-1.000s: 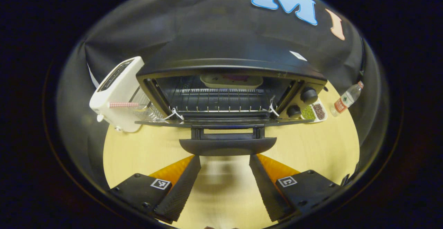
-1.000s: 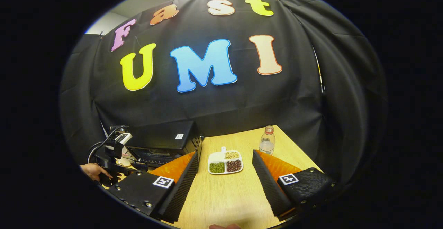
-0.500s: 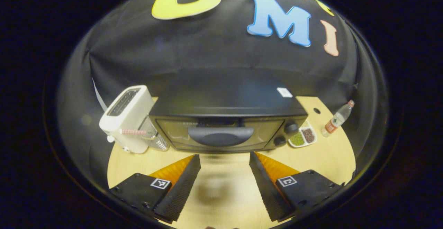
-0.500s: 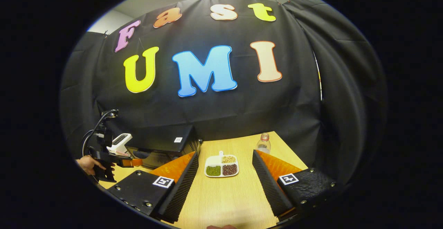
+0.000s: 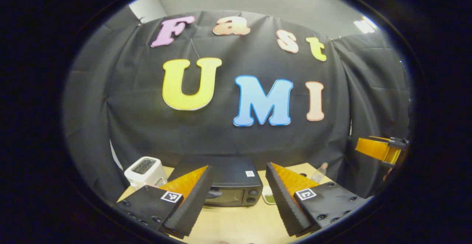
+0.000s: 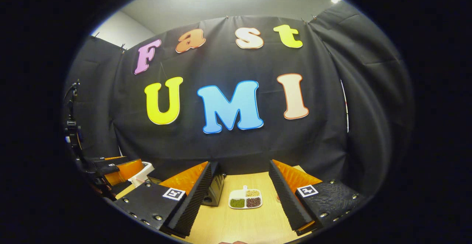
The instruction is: Open the electric oven with the left hand, put the food in, and close the electric oven.
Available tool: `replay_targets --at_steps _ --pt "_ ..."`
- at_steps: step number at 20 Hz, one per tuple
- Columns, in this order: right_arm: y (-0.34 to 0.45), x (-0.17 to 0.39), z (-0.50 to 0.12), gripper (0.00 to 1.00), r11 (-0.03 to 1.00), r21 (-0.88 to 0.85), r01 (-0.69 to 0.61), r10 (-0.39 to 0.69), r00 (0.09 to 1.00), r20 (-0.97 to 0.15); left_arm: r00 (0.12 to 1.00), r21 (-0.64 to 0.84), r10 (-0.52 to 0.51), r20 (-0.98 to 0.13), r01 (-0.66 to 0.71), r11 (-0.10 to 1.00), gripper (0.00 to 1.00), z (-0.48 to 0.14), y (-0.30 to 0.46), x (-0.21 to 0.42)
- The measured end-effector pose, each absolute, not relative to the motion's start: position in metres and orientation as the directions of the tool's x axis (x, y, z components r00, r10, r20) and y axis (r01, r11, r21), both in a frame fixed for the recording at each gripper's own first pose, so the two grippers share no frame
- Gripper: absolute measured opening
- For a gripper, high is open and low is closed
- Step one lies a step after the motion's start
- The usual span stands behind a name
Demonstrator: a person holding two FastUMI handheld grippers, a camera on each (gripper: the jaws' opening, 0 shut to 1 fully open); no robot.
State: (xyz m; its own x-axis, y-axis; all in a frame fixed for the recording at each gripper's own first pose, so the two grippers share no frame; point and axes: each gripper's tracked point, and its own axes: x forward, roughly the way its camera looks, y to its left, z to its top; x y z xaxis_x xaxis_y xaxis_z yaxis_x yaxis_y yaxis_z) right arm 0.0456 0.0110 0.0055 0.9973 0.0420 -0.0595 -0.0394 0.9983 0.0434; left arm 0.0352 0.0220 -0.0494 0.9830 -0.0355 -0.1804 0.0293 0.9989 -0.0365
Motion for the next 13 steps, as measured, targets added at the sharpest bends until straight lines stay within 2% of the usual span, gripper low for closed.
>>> replay_targets --at_steps 3,7,10,11,13 --pt "0.023 0.033 0.021 0.94 0.995 0.074 -0.064 0.067 0.997 -0.033 0.994 -0.06 -0.04 -0.106 0.033 0.998 0.97 -0.011 0.011 0.012" --pt "0.026 0.023 0.03 0.94 0.995 0.077 -0.06 0.062 0.998 -0.018 0.995 -0.047 -0.043 -0.088 0.039 0.998 0.92 0.003 0.02 0.0" --pt "0.03 0.018 0.029 0.94 0.996 0.077 -0.049 0.05 0.999 -0.017 0.993 -0.074 -0.04 -0.111 0.032 0.997 0.92 -0.004 0.031 -0.004" --pt "0.032 0.016 0.03 0.94 0.996 0.079 -0.047 0.048 0.999 -0.015 0.993 -0.086 -0.041 -0.115 0.031 0.996 1.0 -0.004 0.035 -0.004" --pt "0.035 0.012 0.031 0.94 0.996 0.082 -0.042 0.044 0.999 -0.014 0.992 -0.104 -0.05 -0.117 0.038 0.994 1.0 -0.002 0.04 -0.004"
